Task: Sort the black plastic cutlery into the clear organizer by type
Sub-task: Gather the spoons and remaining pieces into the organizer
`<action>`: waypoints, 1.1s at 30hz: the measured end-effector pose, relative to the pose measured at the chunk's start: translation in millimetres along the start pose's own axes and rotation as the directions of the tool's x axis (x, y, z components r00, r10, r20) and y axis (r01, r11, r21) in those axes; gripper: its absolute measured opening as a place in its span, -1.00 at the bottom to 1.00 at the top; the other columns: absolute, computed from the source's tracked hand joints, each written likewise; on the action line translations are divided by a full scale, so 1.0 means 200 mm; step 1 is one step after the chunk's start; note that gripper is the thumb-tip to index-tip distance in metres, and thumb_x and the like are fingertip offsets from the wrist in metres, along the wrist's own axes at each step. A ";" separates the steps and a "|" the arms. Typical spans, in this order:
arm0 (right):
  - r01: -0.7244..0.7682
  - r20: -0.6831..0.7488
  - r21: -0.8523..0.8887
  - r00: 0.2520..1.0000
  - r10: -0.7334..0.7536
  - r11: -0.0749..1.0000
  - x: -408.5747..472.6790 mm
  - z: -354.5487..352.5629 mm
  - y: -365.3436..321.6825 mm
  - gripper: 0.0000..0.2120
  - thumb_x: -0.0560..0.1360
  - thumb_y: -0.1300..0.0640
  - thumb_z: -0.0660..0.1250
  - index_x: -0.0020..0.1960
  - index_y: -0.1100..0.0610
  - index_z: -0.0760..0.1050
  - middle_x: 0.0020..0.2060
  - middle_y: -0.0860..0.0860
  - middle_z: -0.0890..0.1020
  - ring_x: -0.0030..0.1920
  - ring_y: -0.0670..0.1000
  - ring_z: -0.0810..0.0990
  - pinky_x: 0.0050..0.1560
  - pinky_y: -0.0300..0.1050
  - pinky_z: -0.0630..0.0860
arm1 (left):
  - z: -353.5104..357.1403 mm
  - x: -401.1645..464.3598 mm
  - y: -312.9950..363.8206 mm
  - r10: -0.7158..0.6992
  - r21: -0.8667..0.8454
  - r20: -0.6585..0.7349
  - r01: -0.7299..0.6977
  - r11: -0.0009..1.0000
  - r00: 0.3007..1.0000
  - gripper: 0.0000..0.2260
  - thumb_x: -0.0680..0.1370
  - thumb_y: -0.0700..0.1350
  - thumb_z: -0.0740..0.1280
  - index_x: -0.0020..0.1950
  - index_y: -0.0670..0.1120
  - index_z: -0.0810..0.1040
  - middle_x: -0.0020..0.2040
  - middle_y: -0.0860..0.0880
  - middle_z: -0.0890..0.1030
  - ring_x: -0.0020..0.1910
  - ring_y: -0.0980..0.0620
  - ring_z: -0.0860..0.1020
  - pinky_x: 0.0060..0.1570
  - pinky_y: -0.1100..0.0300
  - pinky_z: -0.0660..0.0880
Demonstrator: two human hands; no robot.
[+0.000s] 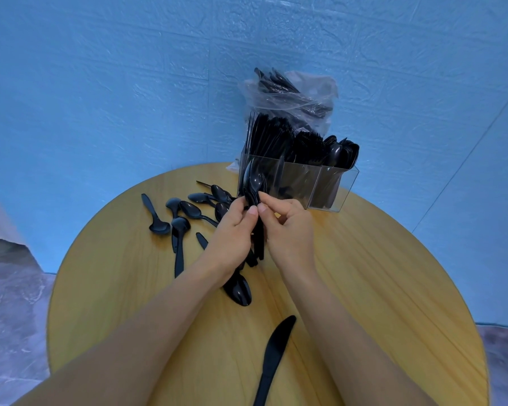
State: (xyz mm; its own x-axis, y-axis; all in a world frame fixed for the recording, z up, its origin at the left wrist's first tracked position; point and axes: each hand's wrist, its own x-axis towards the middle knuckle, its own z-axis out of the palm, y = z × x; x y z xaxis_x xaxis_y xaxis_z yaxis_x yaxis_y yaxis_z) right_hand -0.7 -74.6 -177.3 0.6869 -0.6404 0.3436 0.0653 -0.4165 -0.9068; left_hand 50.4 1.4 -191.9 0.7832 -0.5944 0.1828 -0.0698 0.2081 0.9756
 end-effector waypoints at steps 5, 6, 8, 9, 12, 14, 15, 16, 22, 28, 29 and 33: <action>0.096 -0.032 0.052 0.995 -0.094 0.994 0.07 -0.04 -0.01 -0.78 0.55 0.12 0.30 0.19 0.09 0.47 -0.03 0.10 0.53 -0.32 -0.25 0.50 -0.26 -0.38 0.46 | 0.01 -0.01 0.02 -0.015 0.020 0.073 0.013 1.000 0.997 -0.82 0.66 -0.15 0.06 0.18 -0.09 0.41 -0.26 0.01 0.44 -0.27 0.09 0.45 -0.25 0.25 0.46; 0.157 -0.035 0.011 0.987 -0.157 0.988 0.09 -0.06 -0.02 -0.72 0.56 0.08 0.27 0.25 0.06 0.41 0.00 0.10 0.50 -0.24 -0.24 0.49 -0.22 -0.42 0.44 | 0.01 -0.01 0.02 -0.019 0.040 0.095 0.015 0.999 0.995 -0.83 0.66 -0.15 0.06 0.16 -0.11 0.40 -0.28 0.03 0.43 -0.31 0.10 0.42 -0.29 0.24 0.43; 0.267 0.029 -0.073 0.964 -0.266 0.961 0.15 -0.09 -0.03 -0.65 0.58 0.01 0.22 0.36 -0.03 0.32 0.07 0.06 0.43 -0.09 -0.14 0.48 -0.07 -0.35 0.45 | 0.01 -0.01 0.03 -0.021 0.063 0.124 0.013 0.998 0.992 -0.86 0.66 -0.15 0.06 0.12 -0.12 0.38 -0.30 0.05 0.42 -0.37 0.13 0.39 -0.34 0.24 0.38; 0.309 0.076 -0.116 0.950 -0.302 0.944 0.18 -0.10 -0.04 -0.66 0.59 0.00 0.19 0.36 -0.04 0.33 0.07 0.04 0.41 -0.07 -0.12 0.48 -0.05 -0.31 0.45 | 0.02 -0.01 0.04 -0.020 0.062 0.129 0.012 0.998 0.991 -0.86 0.66 -0.15 0.06 0.12 -0.13 0.38 -0.29 0.04 0.42 -0.38 0.14 0.38 -0.35 0.24 0.37; 0.404 0.139 -0.274 0.915 -0.379 0.873 0.25 -0.15 -0.03 -0.76 0.58 -0.02 0.21 0.17 0.05 0.49 -0.03 0.01 0.48 -0.14 -0.17 0.45 -0.15 -0.31 0.40 | 0.03 0.01 0.07 -0.015 0.084 0.119 0.005 0.996 0.993 -0.80 0.66 -0.16 0.07 0.25 -0.12 0.35 -0.26 0.02 0.44 -0.39 0.15 0.39 -0.39 0.25 0.37; 0.428 0.124 -0.332 0.903 -0.411 0.841 0.30 -0.19 -0.02 -0.78 0.56 -0.04 0.25 0.02 0.10 0.51 -0.09 0.00 0.50 -0.17 -0.15 0.44 -0.19 -0.29 0.39 | 0.05 0.03 0.09 -0.014 0.126 0.126 -0.002 0.992 0.992 -0.75 0.66 -0.14 0.07 0.33 -0.10 0.32 -0.24 0.02 0.45 -0.41 0.16 0.39 -0.42 0.26 0.37; 0.425 0.119 -0.346 0.904 -0.410 0.836 0.32 -0.20 -0.01 -0.78 0.55 -0.05 0.26 -0.02 0.10 0.49 -0.12 0.00 0.50 -0.18 -0.15 0.44 -0.20 -0.26 0.39 | 0.06 0.04 0.11 -0.013 0.154 0.139 -0.009 0.988 0.990 -0.75 0.66 -0.13 0.07 0.33 -0.10 0.32 -0.23 0.01 0.45 -0.41 0.17 0.38 -0.43 0.28 0.37; 0.419 0.121 -0.352 0.907 -0.403 0.837 0.34 -0.22 -0.01 -0.78 0.55 -0.05 0.25 -0.04 0.11 0.46 -0.15 -0.02 0.49 -0.20 -0.13 0.44 -0.21 -0.21 0.40 | 0.07 0.05 0.12 -0.010 0.183 0.157 -0.020 0.983 0.987 -0.76 0.66 -0.12 0.08 0.31 -0.10 0.33 -0.22 0.01 0.44 -0.42 0.18 0.37 -0.44 0.29 0.36; 0.385 0.306 -0.200 0.898 -0.316 0.901 0.42 -0.35 -0.05 -0.74 0.62 0.01 0.13 0.23 0.13 0.38 -0.23 -0.14 0.50 -0.39 -0.19 0.48 -0.33 -0.32 0.36 | 0.17 0.15 0.20 0.013 0.217 0.282 -0.077 0.973 0.959 -0.87 0.66 -0.16 0.07 0.18 -0.12 0.34 -0.23 -0.02 0.41 -0.46 0.17 0.33 -0.51 0.31 0.34; 0.334 0.248 -0.070 0.918 -0.308 0.940 0.54 -0.59 -0.01 -0.88 0.57 0.13 0.27 -0.13 0.11 0.49 -0.40 -0.15 0.50 -0.53 -0.10 0.42 -0.44 -0.32 0.34 | 0.32 0.29 0.26 -0.013 0.382 0.404 -0.156 0.911 0.915 -0.85 0.66 -0.13 0.08 -0.03 -0.11 0.38 -0.34 0.04 0.44 -0.45 0.15 0.40 -0.43 0.29 0.42; 0.330 0.195 -0.087 0.931 -0.309 0.940 0.56 -0.62 0.00 -0.87 0.56 0.13 0.28 -0.17 0.08 0.47 -0.39 -0.10 0.49 -0.53 -0.07 0.42 -0.44 -0.29 0.34 | 0.36 0.33 0.27 -0.004 0.417 0.402 -0.179 0.891 0.916 -0.85 0.66 -0.11 0.08 0.00 -0.11 0.39 -0.30 0.04 0.48 -0.41 0.16 0.45 -0.36 0.27 0.46; 0.275 0.003 -0.179 0.960 -0.279 0.945 0.69 -0.76 0.04 -0.81 0.55 0.12 0.31 -0.24 0.03 0.43 -0.43 -0.10 0.46 -0.51 -0.15 0.39 -0.40 -0.24 0.30 | 0.40 0.49 0.23 0.175 0.707 0.309 -0.349 0.616 0.935 -0.71 0.66 -0.06 0.06 0.21 -0.14 0.49 0.05 -0.09 0.56 0.00 -0.01 0.54 0.02 0.09 0.46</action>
State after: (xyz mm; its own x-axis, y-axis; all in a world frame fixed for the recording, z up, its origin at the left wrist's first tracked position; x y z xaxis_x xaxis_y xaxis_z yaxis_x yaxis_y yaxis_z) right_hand -16.1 -264.4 -100.9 0.6440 -0.4968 0.5818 0.1207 -0.6850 -0.7185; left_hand 74.1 -109.6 -118.7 0.5292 -0.7590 0.3793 -0.7526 -0.2134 0.6229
